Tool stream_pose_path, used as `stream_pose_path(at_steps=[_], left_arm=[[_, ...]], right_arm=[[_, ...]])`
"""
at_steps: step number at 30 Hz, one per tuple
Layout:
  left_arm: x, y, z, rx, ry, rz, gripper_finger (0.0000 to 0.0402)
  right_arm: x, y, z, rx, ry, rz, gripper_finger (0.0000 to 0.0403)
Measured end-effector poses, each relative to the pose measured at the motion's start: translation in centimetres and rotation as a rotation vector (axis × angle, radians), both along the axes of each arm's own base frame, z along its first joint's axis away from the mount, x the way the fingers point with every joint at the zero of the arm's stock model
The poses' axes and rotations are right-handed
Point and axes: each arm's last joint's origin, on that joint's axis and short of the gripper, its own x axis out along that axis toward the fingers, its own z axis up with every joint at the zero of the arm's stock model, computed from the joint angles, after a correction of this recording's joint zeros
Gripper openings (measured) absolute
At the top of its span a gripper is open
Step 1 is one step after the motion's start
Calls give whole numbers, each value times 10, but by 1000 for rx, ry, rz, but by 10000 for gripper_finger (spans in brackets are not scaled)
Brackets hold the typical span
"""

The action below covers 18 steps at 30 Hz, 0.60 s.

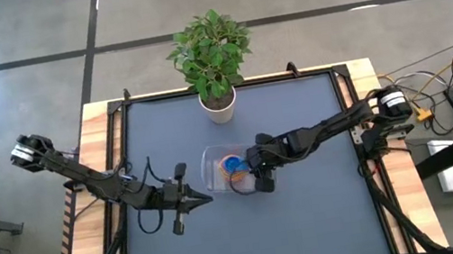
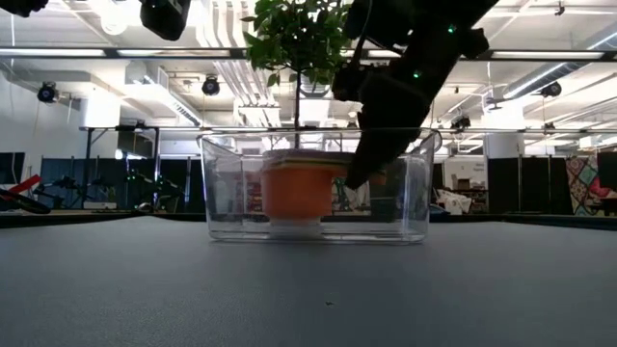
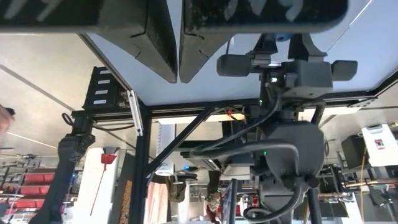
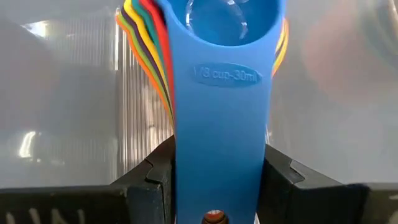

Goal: Nest measuring cups in basket
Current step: Put the stacked measuring cups into the transparent bin, then return to Home Position

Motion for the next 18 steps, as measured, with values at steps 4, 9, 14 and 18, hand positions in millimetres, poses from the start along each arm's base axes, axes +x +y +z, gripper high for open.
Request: stream_pose_path(at_steps=[4,9,14,18], left_arm=[[-1,1,-2,4,7,3,0],[-1,1,-3,3,7,4,0],[-1,1,-4,4,10,5,0],[-1,1,-4,10,9,6,0]], right_arm=[[7,1,-1,7,-2,17,134],[13,1,4,7,-5,31,218],[12,1,19,5,29,33,292],[8,2,41,17,36,27,311]])
